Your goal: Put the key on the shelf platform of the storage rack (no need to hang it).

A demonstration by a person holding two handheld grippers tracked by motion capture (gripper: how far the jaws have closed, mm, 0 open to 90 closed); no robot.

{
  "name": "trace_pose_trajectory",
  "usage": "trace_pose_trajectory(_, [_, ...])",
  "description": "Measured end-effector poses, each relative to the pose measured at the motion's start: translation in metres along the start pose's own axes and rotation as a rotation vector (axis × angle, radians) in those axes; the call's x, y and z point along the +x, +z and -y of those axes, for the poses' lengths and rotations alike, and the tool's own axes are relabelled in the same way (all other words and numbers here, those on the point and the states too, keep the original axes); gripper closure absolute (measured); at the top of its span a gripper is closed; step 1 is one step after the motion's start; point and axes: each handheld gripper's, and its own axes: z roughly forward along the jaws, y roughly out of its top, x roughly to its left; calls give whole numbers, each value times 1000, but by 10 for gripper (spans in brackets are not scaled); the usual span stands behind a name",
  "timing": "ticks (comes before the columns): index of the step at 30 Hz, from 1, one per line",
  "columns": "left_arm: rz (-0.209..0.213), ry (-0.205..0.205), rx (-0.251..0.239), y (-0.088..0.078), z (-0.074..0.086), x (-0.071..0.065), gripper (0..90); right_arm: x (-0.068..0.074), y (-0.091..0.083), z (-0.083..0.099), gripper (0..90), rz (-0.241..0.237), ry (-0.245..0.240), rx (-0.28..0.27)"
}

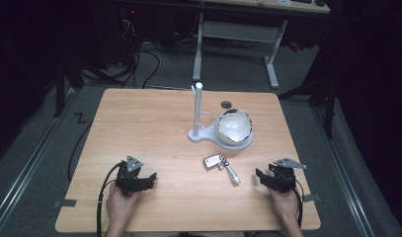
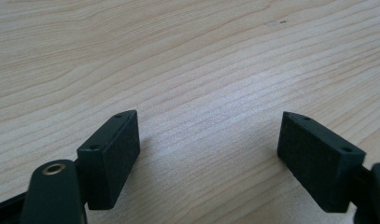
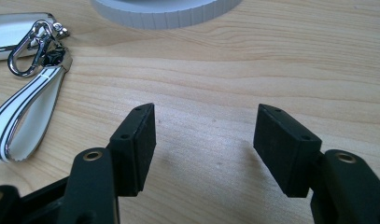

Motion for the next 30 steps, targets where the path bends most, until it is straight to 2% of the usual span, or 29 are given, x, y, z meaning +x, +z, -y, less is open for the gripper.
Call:
trace_pose_trajectory(5, [0, 0, 0, 0, 0, 0, 214, 1, -4, -1, 420, -13, 12, -19])
trace_pose_trajectory(7, [0, 0, 0, 0, 0, 0, 214, 1, -5, -1, 430, -17, 14, -12])
trace_pose_trajectory(8, [0, 0, 0, 0, 0, 0, 214, 1, -6, -4, 439, -20, 14, 13])
trace_pose_trajectory(12, [0, 0, 0, 0, 0, 0, 214, 4, -8, -7, 448, -23, 11, 12])
trace_pose_trajectory(16, [0, 0, 0, 0, 0, 0, 214, 9, -8, -12, 461, -33, -8, 13])
trace_pose_trajectory(21, [0, 0, 0, 0, 0, 0, 214, 12, -8, -15, 469, -46, -8, 13])
trace_pose_trajectory(30, [0, 0, 0, 0, 0, 0, 214, 28, -6, -25, 489, -78, -46, 16])
